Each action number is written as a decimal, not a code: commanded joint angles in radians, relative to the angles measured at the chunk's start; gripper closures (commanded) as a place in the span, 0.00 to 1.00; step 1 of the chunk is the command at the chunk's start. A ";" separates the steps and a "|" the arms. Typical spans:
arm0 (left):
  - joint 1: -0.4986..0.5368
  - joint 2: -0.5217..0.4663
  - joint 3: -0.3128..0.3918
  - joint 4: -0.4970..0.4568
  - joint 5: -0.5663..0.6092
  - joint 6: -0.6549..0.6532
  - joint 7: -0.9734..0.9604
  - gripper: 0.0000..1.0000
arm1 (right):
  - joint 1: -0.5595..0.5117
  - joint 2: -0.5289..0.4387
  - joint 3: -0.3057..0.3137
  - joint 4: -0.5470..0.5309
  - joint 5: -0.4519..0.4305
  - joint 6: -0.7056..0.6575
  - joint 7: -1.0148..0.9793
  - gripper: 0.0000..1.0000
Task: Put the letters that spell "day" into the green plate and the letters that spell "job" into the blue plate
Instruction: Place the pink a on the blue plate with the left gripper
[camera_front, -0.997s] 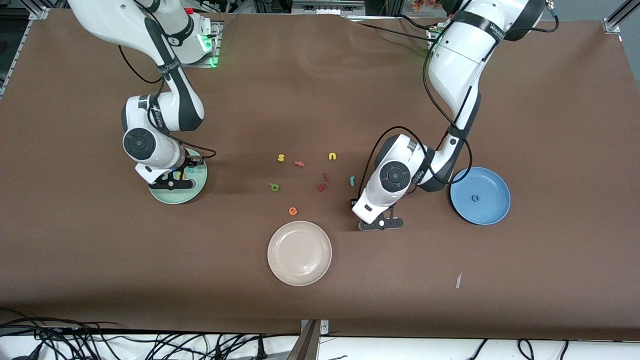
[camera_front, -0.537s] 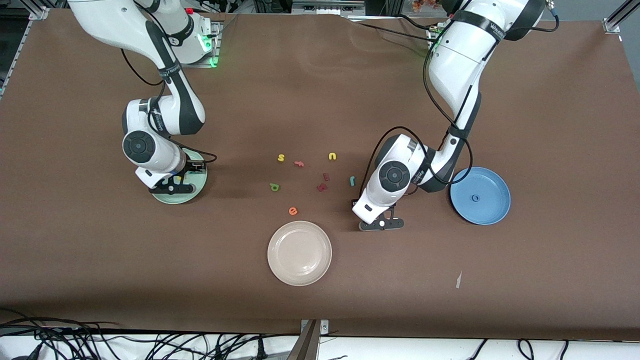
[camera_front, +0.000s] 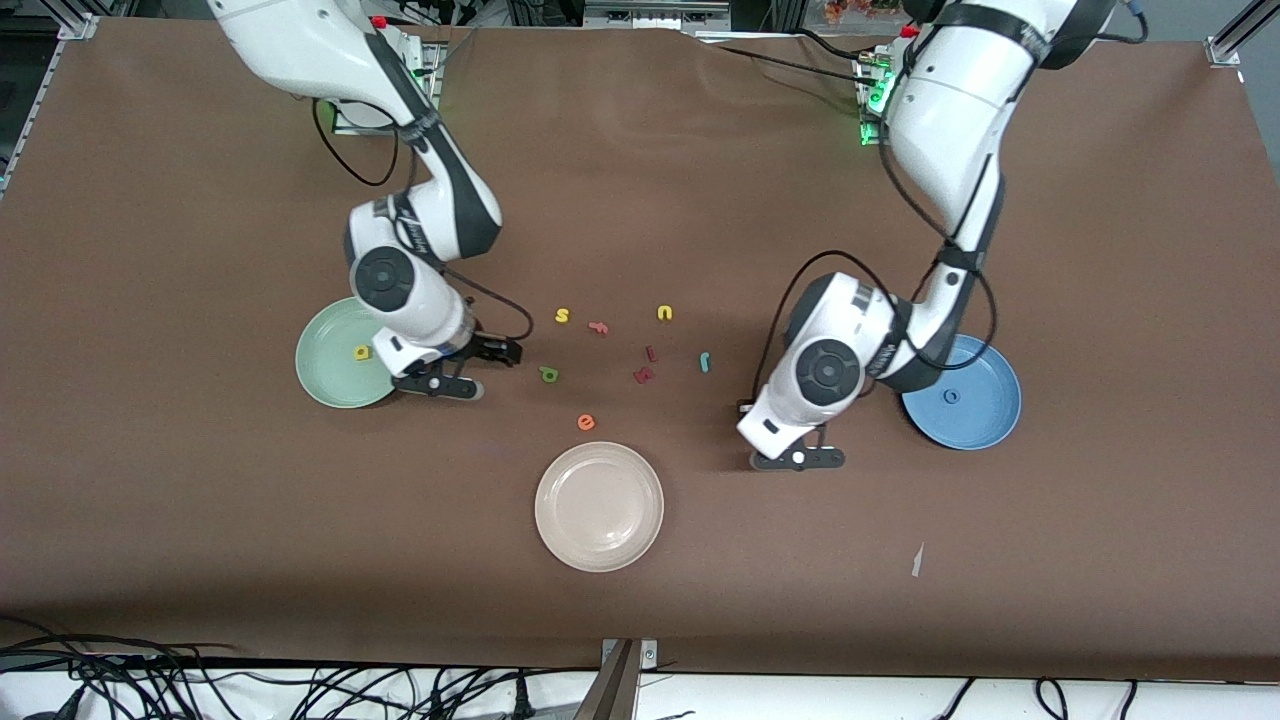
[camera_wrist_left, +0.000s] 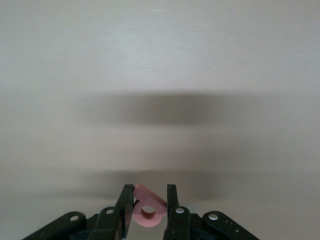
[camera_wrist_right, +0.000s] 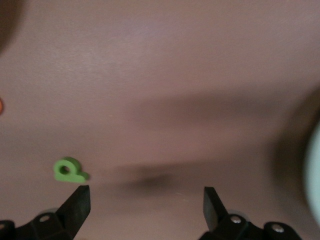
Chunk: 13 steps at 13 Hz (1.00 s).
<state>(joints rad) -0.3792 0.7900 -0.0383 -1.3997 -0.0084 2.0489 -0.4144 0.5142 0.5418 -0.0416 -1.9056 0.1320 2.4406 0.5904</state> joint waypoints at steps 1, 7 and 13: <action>0.090 -0.099 -0.006 -0.085 0.048 -0.065 0.174 0.85 | 0.069 0.076 -0.008 0.051 0.002 0.089 0.199 0.00; 0.282 -0.239 -0.008 -0.283 0.128 -0.056 0.501 0.85 | 0.098 0.133 -0.008 0.108 0.003 0.140 0.276 0.05; 0.355 -0.339 -0.006 -0.565 0.174 0.227 0.608 0.10 | 0.112 0.161 -0.011 0.120 -0.081 0.135 0.266 0.69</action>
<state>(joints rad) -0.0310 0.5280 -0.0340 -1.8413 0.1239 2.1950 0.1822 0.6162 0.6823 -0.0435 -1.8140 0.0882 2.5752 0.8475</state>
